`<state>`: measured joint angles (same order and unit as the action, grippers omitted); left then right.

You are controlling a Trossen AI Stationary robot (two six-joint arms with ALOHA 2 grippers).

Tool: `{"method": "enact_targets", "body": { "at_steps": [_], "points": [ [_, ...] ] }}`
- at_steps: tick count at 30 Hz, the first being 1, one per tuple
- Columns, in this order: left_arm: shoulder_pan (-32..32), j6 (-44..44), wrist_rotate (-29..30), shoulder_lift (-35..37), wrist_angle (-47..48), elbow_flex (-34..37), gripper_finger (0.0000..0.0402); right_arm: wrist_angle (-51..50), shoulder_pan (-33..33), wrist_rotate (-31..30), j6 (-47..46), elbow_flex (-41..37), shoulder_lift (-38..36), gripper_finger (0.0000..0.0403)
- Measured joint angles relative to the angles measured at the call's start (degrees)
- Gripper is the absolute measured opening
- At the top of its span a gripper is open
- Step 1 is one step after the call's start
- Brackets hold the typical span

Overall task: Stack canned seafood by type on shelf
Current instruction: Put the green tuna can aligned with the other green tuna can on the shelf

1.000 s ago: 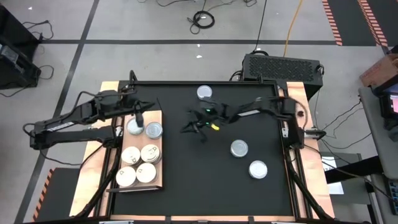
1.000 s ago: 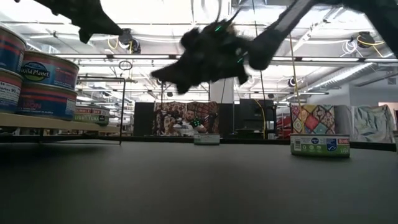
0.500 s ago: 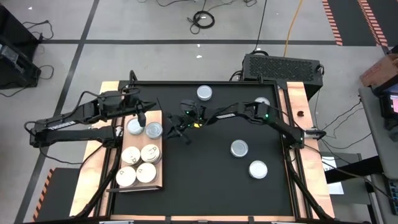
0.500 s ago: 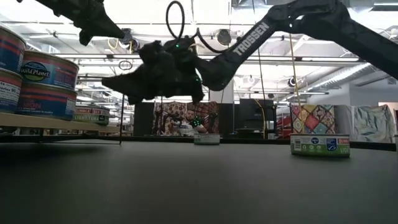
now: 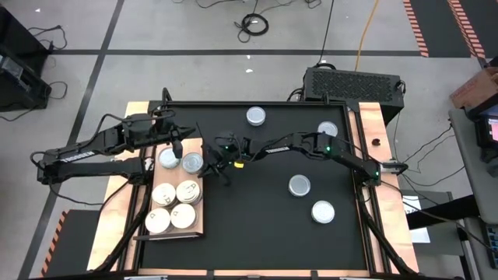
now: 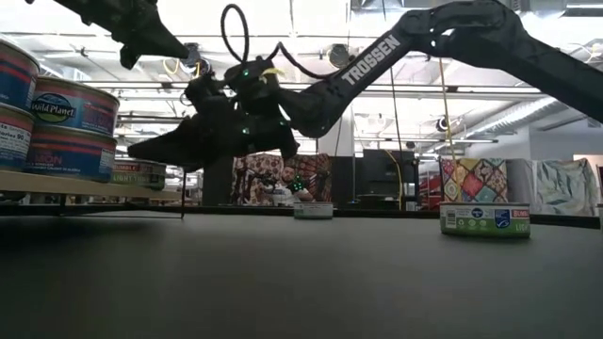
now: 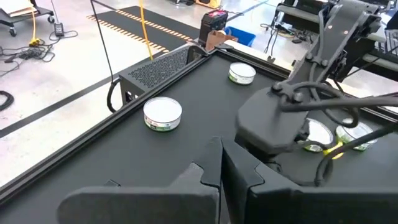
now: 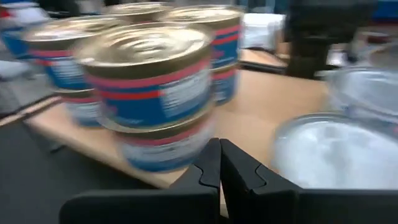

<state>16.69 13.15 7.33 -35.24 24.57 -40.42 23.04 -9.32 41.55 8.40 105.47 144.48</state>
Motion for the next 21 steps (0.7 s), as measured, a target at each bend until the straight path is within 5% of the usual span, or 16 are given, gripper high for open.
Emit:
{"method": "enact_targets", "body": {
  "at_steps": [11,21],
  "points": [
    [0.0,-0.02,-0.87,0.0,0.27,0.0,0.0004,-0.98,0.48,-15.86,0.05,0.02,-0.15,0.0],
    [-0.04,-0.06,-2.35,0.0,0.38,0.0,0.0004,-5.1,0.24,-9.58,0.52,0.0,-1.32,0.0]
  ]
}}
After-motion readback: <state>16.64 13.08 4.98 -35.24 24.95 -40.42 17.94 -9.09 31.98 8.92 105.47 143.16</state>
